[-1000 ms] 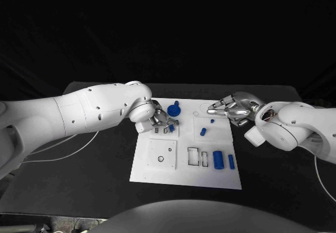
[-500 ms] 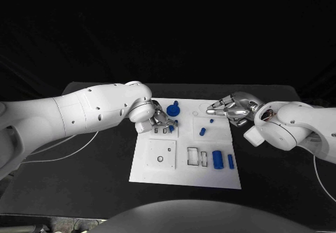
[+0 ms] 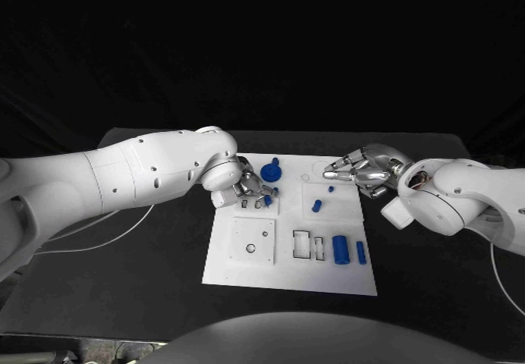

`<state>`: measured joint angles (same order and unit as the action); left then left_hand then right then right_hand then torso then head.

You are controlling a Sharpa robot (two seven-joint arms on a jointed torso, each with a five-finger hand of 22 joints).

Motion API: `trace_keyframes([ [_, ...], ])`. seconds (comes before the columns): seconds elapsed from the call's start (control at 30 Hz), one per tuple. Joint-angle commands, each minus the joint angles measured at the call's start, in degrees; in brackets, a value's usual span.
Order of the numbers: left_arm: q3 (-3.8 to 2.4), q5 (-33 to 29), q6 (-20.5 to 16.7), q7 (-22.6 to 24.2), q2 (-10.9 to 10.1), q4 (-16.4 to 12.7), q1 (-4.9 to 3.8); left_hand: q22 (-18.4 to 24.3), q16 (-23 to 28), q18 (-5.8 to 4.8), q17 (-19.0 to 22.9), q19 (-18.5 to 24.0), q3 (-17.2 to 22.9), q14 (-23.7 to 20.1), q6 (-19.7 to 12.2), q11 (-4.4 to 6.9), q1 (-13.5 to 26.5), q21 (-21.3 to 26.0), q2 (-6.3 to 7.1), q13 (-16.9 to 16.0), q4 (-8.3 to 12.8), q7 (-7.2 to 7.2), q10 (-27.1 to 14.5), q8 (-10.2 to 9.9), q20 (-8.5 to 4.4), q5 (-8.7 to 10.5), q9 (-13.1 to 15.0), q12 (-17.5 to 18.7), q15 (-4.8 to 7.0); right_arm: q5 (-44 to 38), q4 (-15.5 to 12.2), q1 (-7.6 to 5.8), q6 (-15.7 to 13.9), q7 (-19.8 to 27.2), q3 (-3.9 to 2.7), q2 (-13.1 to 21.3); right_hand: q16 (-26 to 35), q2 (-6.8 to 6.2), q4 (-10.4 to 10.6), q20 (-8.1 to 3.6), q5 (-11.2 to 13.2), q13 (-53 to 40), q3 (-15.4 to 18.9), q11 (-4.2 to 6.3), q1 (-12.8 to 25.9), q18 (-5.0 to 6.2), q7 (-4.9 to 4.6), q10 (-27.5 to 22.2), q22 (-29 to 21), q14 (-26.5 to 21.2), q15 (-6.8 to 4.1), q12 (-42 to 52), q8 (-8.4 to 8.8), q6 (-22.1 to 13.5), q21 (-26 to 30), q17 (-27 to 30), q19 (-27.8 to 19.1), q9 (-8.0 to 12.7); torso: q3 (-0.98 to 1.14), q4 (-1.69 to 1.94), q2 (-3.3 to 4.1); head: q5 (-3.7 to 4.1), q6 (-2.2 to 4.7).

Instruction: Assemble the parts on the task board

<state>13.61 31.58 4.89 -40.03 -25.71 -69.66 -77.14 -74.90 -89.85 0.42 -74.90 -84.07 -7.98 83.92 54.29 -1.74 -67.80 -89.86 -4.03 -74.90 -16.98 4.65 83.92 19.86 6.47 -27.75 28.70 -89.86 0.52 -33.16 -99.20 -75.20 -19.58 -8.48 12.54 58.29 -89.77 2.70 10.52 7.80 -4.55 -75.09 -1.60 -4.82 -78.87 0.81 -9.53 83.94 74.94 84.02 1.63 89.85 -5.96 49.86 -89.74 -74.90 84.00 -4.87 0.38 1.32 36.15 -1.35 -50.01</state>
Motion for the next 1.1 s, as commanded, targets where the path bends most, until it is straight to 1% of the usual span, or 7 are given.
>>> trace_keyframes([
  [0.03, -0.03, 0.2, 1.4, -7.3, 0.1, 0.1, 0.01, -15.1, -0.1, -0.42, -15.1, -5.9, 0.3, 6.1, -0.5, 0.36, -0.3, -0.1, -0.39, -15.1, 0.2, 0.03, 6.1, 0.2, -0.49, -2.08, 0.3, -0.1, 0.39, -0.1, 0.0, 0.05, 0.8, -0.2, 0.02, 0.0, -0.2, 0.66, 0.5, 0.22, -0.2, -14.9, 0.0, -0.52, 0.1, -0.81, 0.08, 6.1, 15.1, 6.0, 0.26, 0.2, -0.22, 0.3, -0.3, -15.1, 6.0, -0.1, 0.03, -0.05, 0.02, -0.03, 0.01],
  [0.17, -0.03, 0.3, 1.5, -7.3, 0.1, 0.2, 0.01, -15.1, -0.1, -0.42, -15.1, -5.9, 0.4, 6.1, -0.5, 0.37, -0.4, -0.1, -0.39, -15.1, 0.2, 0.02, 6.1, 0.2, -0.5, -2.27, 0.4, -0.1, 0.39, -0.1, 0.0, 0.06, 0.8, -0.2, 0.02, 0.0, -0.2, 0.66, 0.5, 0.22, -0.2, -14.9, 0.0, -0.52, 0.1, -0.81, 0.08, 6.1, 15.1, 6.0, 0.26, 0.2, -0.22, 0.3, -0.3, -15.1, 6.0, -0.1, -0.01, 0.03, 0.05, 0.05, 0.01],
  [0.33, -0.03, 0.3, 1.7, -7.3, 0.0, 0.2, 0.01, -15.1, -0.1, -0.42, -15.1, -5.9, 0.6, 6.1, -0.6, 0.47, -1.6, -0.1, -0.03, -15.1, 0.3, -0.11, 6.1, 0.4, -0.54, -2.69, 0.7, -0.1, 0.46, -0.1, 0.0, 0.08, 0.8, -0.2, 0.02, 0.0, -0.2, 0.66, 0.5, 0.22, -0.2, -14.9, 0.0, -0.52, 0.1, -0.81, 0.08, 6.1, 15.1, 6.0, 0.26, 0.2, -0.22, 0.3, -0.3, -15.1, 6.0, -0.1, 0.03, -0.02, 0.03, -0.1, 0.01],
  [0.67, -0.03, 0.3, 1.9, -7.2, 0.1, 0.3, 0.02, -15.1, -0.1, -0.42, -15.1, -5.9, 0.7, 6.1, -0.7, 0.49, -1.8, -0.1, 0.05, -15.1, 0.3, -0.13, 6.1, 0.4, -0.55, -2.71, 0.8, -0.1, 0.47, -0.1, 0.0, 0.09, 0.7, -0.2, 0.03, 0.1, -0.2, 0.66, 0.5, 0.22, -0.2, -14.9, 0.0, -0.52, 0.1, -0.81, 0.08, 6.1, 15.1, 6.0, 0.26, 0.2, -0.22, 0.3, -0.3, -15.1, 6.0, -0.1, 0.01, -0.02, 0.06, 0.05, 0.01],
  [1.1, -0.03, 0.3, 2.3, -7.2, 0.4, 0.6, 0.03, -15.1, -0.1, -0.42, -15.1, -5.9, 0.7, 6.1, -0.7, 0.51, -2.3, -0.1, 0.3, -15.1, 0.3, -0.14, 6.1, 0.4, -0.57, -2.72, 1.0, -0.1, 0.5, -0.1, 0.0, 0.1, 0.7, -0.3, 0.03, 0.1, -0.2, 0.74, 0.5, 0.26, -0.3, -14.9, 0.1, -0.52, 0.0, -0.81, 0.09, 6.1, 15.1, 6.0, 0.27, 0.2, -0.22, 0.3, -0.3, -15.1, 6.0, -0.1, 0.01, -0.01, 0.06, 0.03, 0.01],
])
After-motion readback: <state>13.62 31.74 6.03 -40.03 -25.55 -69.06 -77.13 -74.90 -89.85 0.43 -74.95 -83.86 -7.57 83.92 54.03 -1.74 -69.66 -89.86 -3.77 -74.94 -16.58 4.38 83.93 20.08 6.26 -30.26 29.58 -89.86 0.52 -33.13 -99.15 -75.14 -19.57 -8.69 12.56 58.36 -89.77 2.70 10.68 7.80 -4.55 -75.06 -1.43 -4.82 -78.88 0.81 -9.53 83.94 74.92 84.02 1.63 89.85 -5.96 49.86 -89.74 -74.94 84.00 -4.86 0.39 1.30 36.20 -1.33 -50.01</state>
